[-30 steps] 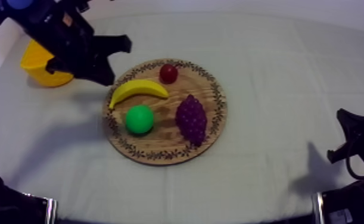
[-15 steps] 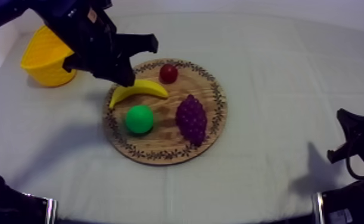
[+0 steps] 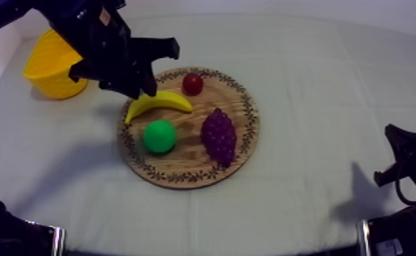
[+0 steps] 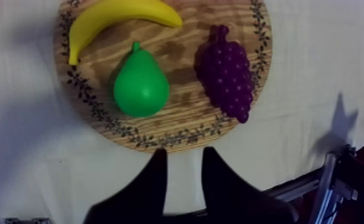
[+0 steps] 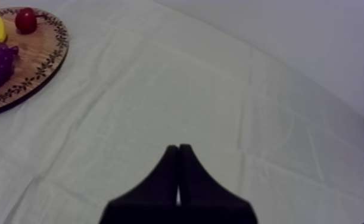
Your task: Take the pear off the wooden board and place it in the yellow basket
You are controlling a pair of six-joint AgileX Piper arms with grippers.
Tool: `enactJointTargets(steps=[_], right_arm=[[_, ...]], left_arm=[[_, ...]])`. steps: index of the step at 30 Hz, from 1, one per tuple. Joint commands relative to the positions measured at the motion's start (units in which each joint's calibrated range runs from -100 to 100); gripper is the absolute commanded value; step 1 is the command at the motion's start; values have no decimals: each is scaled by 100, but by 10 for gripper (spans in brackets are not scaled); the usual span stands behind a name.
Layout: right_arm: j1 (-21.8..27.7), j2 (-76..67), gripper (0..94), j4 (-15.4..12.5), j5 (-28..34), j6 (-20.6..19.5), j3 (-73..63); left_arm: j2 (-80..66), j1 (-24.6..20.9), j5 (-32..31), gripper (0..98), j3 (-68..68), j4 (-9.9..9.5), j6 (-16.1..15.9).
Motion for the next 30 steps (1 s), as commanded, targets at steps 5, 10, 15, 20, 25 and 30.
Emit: enactJointTargets(steps=[5,10,15,20,25,30], right_arm=[[0,-3,2,1,2,1,-2],[0,-3,2,1,2,1,-2],[0,-3,2,1,2,1,-2],[0,-3,2,1,2,1,-2],[0,-3,2,1,2,1,-2],[0,-3,2,1,2,1,-2]], left_arm=[[25,-8,-74,657,-35,115,-237],[82,-6,-138,776,37,180,-257],[168,-31,-149,905,196,289,-233],[306,-65,-176,949,269,354,-241],[538,-80,-349,937,388,372,-321],[869,-115,-652,930,587,424,-402]])
